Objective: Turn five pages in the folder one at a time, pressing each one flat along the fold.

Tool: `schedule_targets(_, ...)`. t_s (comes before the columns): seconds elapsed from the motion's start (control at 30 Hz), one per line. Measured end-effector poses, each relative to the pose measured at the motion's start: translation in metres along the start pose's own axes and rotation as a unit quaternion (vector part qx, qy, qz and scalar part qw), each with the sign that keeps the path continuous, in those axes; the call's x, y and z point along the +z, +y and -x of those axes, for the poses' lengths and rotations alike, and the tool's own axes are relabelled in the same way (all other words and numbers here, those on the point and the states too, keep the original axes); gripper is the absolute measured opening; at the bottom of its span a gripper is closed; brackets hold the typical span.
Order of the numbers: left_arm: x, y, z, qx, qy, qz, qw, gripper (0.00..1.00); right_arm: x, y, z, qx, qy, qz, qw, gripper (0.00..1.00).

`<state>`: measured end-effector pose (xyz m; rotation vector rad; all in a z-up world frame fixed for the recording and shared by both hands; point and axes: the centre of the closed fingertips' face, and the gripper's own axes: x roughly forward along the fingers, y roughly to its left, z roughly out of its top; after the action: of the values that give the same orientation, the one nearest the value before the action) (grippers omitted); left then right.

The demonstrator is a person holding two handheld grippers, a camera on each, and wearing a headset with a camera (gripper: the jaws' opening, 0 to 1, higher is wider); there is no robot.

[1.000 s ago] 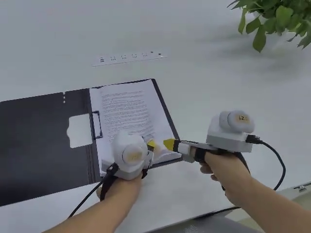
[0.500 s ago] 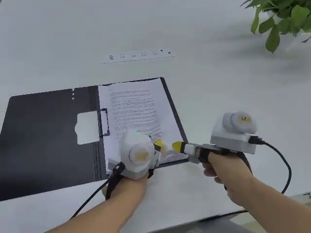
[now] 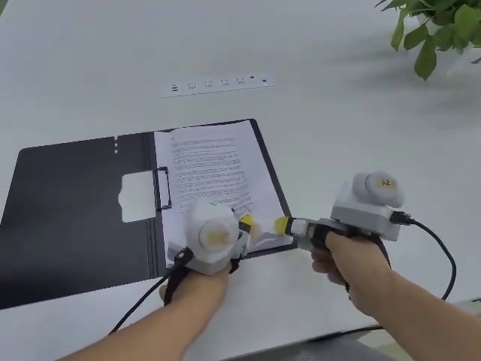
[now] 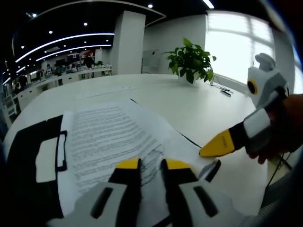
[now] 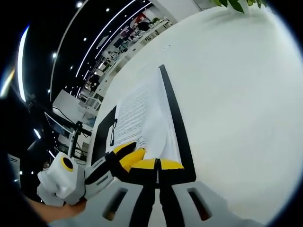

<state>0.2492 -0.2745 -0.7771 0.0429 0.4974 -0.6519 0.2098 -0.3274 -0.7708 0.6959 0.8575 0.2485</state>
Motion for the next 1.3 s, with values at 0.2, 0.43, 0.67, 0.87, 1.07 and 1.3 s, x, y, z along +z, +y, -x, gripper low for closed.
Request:
schedule_targets(0.2, 0.004, 0.007, 0.011, -0.001, 0.007, 0.023, 0.9997, 0.18, 0.010, 0.009, 0.015, 0.015, -0.027, -0.009, 0.9995, 0.00)
schedule_targets(0.43, 0.031, 0.015, 0.042, -0.017, -0.024, 0.024, 0.9993, 0.25, 0.026, 0.048, 0.032, 0.071, -0.060, -0.013, 0.9956, 0.00)
schedule_targets(0.67, 0.047, 0.040, 0.088, -0.007, -0.042, -0.013, 0.9990, 0.30, 0.026, 0.108, 0.042, 0.141, -0.069, -0.001, 0.9876, 0.00)
schedule_targets(0.87, 0.049, 0.068, 0.131, 0.003, -0.055, -0.028, 0.9981, 0.36, 0.018, 0.160, 0.041, 0.185, -0.066, 0.019, 0.9803, 0.00)
schedule_targets(1.07, 0.038, 0.101, 0.175, 0.030, -0.056, -0.032, 0.9975, 0.39, -0.002, 0.208, 0.027, 0.222, -0.048, 0.030, 0.9735, 0.00)
schedule_targets(1.3, 0.027, 0.141, 0.222, 0.074, -0.064, -0.010, 0.9952, 0.41, -0.023, 0.248, 0.010, 0.245, -0.029, 0.041, 0.9681, 0.00)
